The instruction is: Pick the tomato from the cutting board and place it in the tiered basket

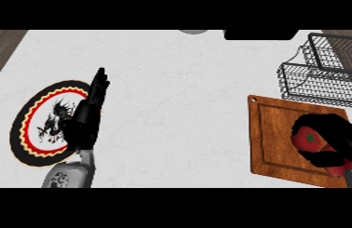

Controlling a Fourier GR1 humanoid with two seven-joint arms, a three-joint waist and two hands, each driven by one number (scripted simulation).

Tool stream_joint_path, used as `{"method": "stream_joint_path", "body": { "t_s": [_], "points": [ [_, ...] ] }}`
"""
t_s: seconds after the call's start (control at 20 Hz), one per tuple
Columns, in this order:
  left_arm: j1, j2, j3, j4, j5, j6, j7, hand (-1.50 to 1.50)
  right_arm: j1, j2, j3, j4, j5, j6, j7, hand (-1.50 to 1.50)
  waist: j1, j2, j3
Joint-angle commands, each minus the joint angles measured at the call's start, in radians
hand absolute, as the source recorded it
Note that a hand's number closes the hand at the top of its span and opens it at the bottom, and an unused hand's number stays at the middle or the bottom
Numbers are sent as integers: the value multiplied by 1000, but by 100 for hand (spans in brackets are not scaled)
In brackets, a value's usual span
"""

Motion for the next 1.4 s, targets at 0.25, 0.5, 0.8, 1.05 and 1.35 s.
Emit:
{"method": "stream_joint_path", "body": {
  "t_s": [0.25, 0.5, 0.8, 1.05, 1.35],
  "points": [
    [0, -4, -11, -12, -7, -1, 8, 0, 14, 85, 115, -77, 325, 110, 528, 150, 3, -2, -4],
    [2, -18, -2, 40, -6, 12, -51, 0, 31, 234, 179, -185, 401, 151, 735, 150, -5, -1, 0],
    [28, 5, 9, 46, 3, 6, -83, 0, 60, 267, 186, -445, 428, 229, 857, 150, -8, -2, 0],
    [8, 3, 2, 5, 1, 8, -25, 0, -9, 239, 122, -683, 397, 366, 899, 150, -12, -4, 0],
    [1, 11, 17, 26, 8, 2, -34, 0, -268, 197, -29, -898, 294, 679, 962, 150, -9, -5, -1]
  ]
}}
